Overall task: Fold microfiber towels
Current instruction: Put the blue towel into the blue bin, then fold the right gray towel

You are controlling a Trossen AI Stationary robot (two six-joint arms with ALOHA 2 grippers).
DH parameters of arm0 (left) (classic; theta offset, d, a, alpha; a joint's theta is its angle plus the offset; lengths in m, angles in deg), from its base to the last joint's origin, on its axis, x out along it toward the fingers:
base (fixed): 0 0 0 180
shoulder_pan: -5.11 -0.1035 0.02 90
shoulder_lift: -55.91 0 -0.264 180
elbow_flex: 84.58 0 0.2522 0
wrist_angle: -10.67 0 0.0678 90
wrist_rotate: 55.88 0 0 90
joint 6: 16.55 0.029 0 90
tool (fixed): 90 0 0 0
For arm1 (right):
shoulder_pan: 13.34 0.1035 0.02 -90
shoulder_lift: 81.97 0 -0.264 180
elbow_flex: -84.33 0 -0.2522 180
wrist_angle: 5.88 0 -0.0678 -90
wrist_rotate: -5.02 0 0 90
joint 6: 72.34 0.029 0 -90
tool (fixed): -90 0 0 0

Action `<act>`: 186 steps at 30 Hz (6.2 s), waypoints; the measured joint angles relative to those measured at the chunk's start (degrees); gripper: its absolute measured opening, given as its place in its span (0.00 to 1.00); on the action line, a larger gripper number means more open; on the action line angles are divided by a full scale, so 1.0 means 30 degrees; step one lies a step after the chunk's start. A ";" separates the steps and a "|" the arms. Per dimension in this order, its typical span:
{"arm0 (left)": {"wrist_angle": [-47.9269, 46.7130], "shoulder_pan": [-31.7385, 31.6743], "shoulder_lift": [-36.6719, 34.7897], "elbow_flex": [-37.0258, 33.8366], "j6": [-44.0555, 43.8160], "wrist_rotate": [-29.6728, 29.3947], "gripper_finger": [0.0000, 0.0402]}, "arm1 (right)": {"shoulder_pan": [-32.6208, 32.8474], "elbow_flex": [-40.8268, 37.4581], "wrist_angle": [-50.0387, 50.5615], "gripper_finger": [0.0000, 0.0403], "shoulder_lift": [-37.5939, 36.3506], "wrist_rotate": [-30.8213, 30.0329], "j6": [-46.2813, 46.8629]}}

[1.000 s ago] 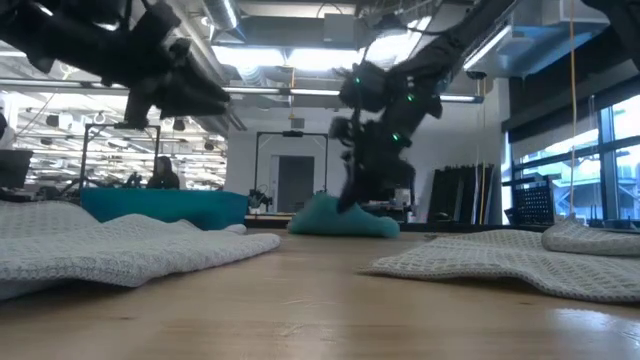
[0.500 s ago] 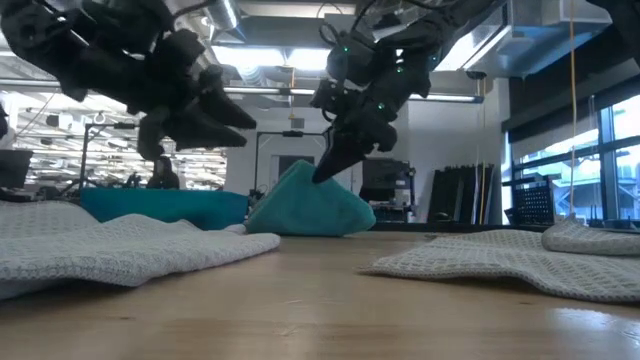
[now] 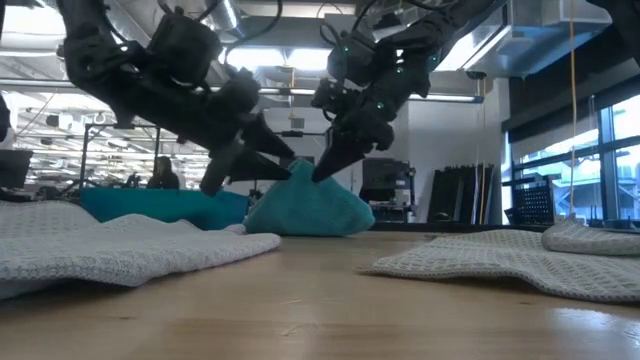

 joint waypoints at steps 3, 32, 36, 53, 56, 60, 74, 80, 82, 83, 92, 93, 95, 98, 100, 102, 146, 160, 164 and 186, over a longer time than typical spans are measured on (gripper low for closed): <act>-0.0288 -0.0044 0.0458 0.0358 -0.0377 0.1143 0.57 | 0.0000 0.0000 0.0148 0.03 0.0000 0.0000 -0.0007; -0.1267 -0.1020 0.3307 0.2400 -0.1725 -0.1834 0.25 | 0.0003 0.0000 -0.0132 0.04 -0.0029 0.0274 -0.0069; -0.1327 -0.1020 0.3301 0.2400 -0.1853 -0.1801 0.04 | 0.0007 0.0000 -0.0095 0.10 -0.0050 0.0277 -0.0080; -0.7323 -0.2880 -0.5709 0.2408 -0.2825 -0.4046 0.00 | 0.0369 0.3667 0.7356 0.54 -0.3767 -0.0402 0.2353; -1.0733 -0.4666 -0.8653 0.2406 -0.5195 -0.3435 0.00 | 0.0377 0.3476 0.7257 0.54 -0.4088 -0.0350 0.2270; -1.5935 -0.8307 -1.1191 0.2407 -0.9608 -0.1496 0.00 | 0.0364 0.2911 0.6662 0.54 -0.4102 -0.0364 0.1762; -1.7757 -1.6442 -1.0965 0.1191 -1.2846 0.7458 0.00 | 0.0364 0.1953 0.5159 0.54 -0.4029 -0.0364 0.0638; -1.8528 -1.8996 -1.0519 0.1191 -1.2497 0.7003 0.00 | 0.0183 0.1953 0.4927 0.54 -0.4029 -0.0357 0.0379; -1.8622 -1.9548 -0.9849 0.1191 -1.2431 0.7370 0.00 | 0.0062 0.1953 0.4636 0.54 -0.4029 -0.0357 0.0375; -1.8524 -1.9732 -0.9471 0.1191 -1.2431 0.7617 0.00 | 0.0005 0.1953 0.4511 0.54 -0.4029 -0.0357 0.0372; -1.8318 -1.9744 -0.6455 0.1205 -1.2454 0.7735 0.00 | -0.0109 0.1953 0.4435 0.54 -0.4029 -0.0350 0.0401; -1.8328 -1.9744 -0.6464 0.1216 -1.2410 0.7724 0.00 | -0.0109 0.1953 0.4559 0.54 -0.4029 -0.0350 0.0401; -1.8357 -1.9738 -0.6696 0.1220 -1.2418 0.7718 0.00 | -0.0109 0.1953 0.4728 0.54 -0.4029 -0.0342 0.0401; -1.8370 -1.9665 -0.7552 0.1227 -1.2361 0.7460 0.00 | -0.0109 0.1953 0.4841 0.54 -0.4029 -0.0342 0.0401; -1.8393 -1.9421 -0.8272 0.1227 -1.2344 0.7014 0.00 | -0.0109 0.1953 0.4917 0.54 -0.4029 -0.0342 0.0403; -1.8551 -1.9165 -0.9052 0.1241 -1.2277 0.6628 0.00 | -0.0109 0.1953 0.5109 0.54 -0.4029 -0.0335 0.0408; -1.4006 -1.4880 -0.6214 0.2028 -0.7319 -0.2221 0.27 | 0.1370 0.0437 0.3271 0.54 -0.4021 0.1654 0.1091; -1.2713 -1.6221 -0.1938 0.2310 -0.7383 -0.3668 0.27 | 0.1851 -0.1144 0.2410 0.54 -0.4014 0.1629 0.1989; -1.2755 -1.5534 -0.2722 0.2298 -0.7339 -0.3766 0.27 | 0.1851 -0.1144 0.2410 0.54 -0.4014 0.1625 0.1975; -2.2359 -0.5291 -1.4797 0.2298 -1.2429 0.8177 0.27 | 0.3194 -0.1107 -0.1192 0.54 -0.1513 0.4970 0.7382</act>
